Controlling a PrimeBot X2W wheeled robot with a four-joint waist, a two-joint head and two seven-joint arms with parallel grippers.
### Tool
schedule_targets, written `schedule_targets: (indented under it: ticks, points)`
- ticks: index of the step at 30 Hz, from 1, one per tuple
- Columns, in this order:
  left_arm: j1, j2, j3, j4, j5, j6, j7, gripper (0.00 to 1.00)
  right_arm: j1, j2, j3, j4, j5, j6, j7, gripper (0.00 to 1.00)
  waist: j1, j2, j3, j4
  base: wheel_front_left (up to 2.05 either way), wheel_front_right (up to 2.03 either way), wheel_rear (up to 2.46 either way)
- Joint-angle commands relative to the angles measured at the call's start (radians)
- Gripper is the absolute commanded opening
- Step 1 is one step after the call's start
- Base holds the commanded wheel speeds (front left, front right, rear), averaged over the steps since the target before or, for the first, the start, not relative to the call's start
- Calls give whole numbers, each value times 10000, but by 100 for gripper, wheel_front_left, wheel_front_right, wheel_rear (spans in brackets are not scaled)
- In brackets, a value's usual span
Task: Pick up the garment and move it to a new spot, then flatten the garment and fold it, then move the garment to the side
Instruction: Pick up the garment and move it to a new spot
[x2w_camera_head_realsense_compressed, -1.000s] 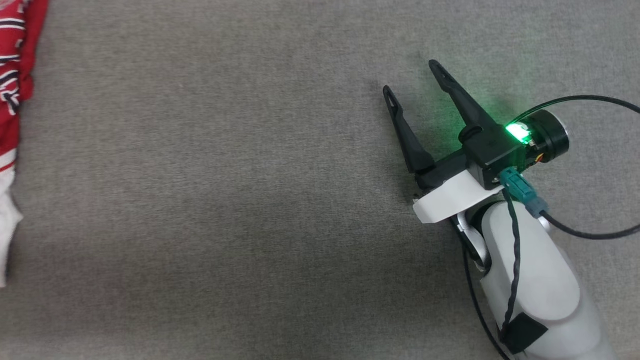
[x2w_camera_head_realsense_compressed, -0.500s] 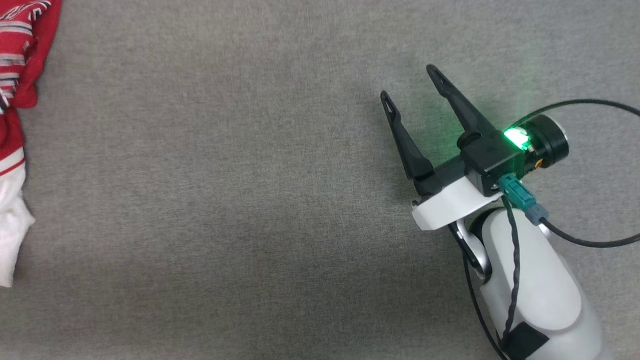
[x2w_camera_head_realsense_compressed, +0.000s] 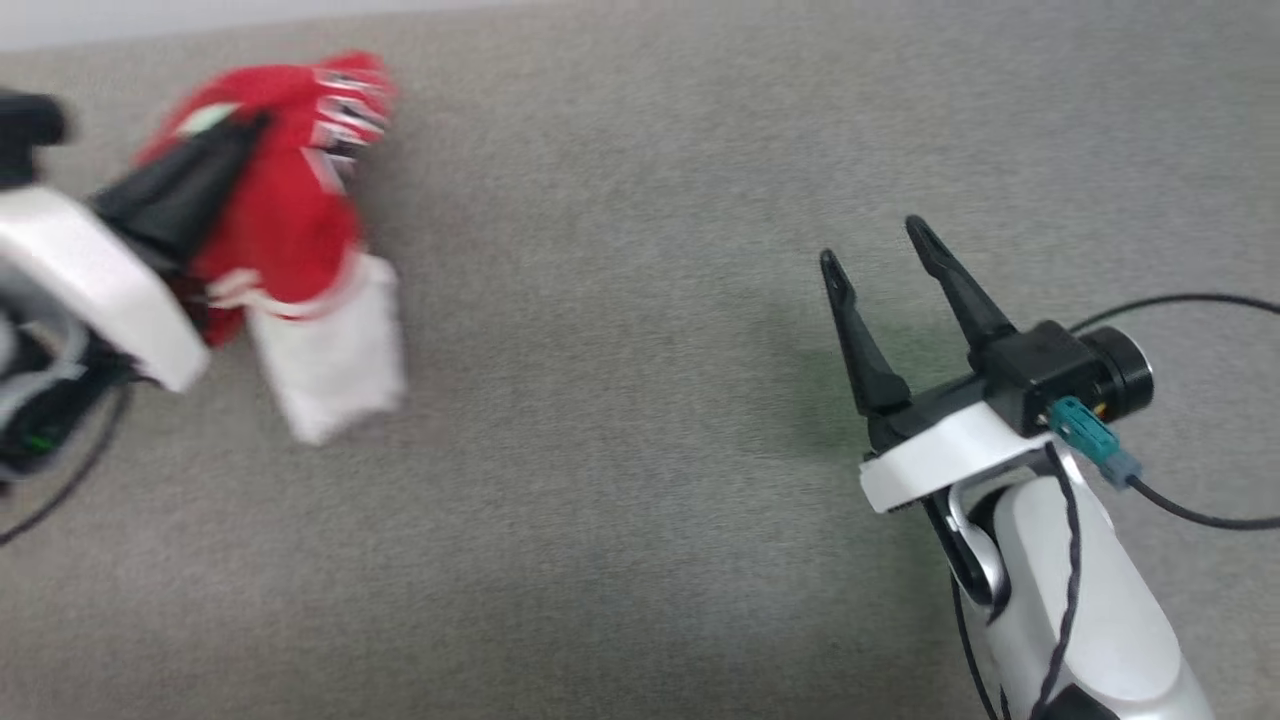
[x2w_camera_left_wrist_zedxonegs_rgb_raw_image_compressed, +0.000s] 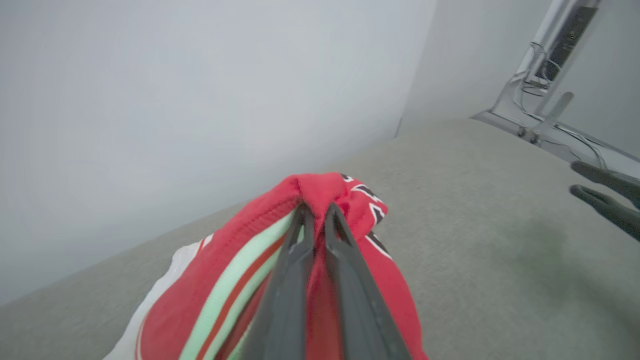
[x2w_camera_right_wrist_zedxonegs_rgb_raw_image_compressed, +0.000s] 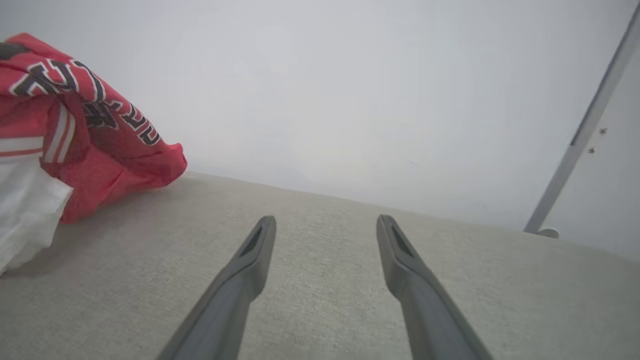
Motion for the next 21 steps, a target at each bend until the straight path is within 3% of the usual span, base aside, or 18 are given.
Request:
schedule_targets:
  ticks: [1,5,10,13,15,21]
  points:
    - [-313,-113,-227,-288,104,23,-2,0,168,-5,-65,-15,96,-7,-71,100,0,0,-208,-284,0,0,0]
    - [-1536,-550,-1403,-1886,452,24,372,0,451,1,-355,-262,557,-7,-123,100,0,0,-34,-1006,0,0,0]
    - [-2589,-1475,-1784,-3203,889,24,1467,0,633,4,-606,-946,1134,-7,-122,100,0,0,520,-1863,0,0,0]
    - [-2425,-1777,-1812,-3774,1327,24,2629,0,789,3,-691,-1278,1397,-7,-115,100,0,0,821,-2342,0,0,0]
    - [-2336,-1616,-1785,-3967,1588,24,3337,0,933,3,-721,-1478,1561,-7,-116,100,0,0,965,-2613,0,0,0]
    - [-1853,-473,-1798,-3896,3710,24,5058,0,1342,7,-748,-1782,1991,-7,-115,100,0,0,1224,-3090,0,0,0]
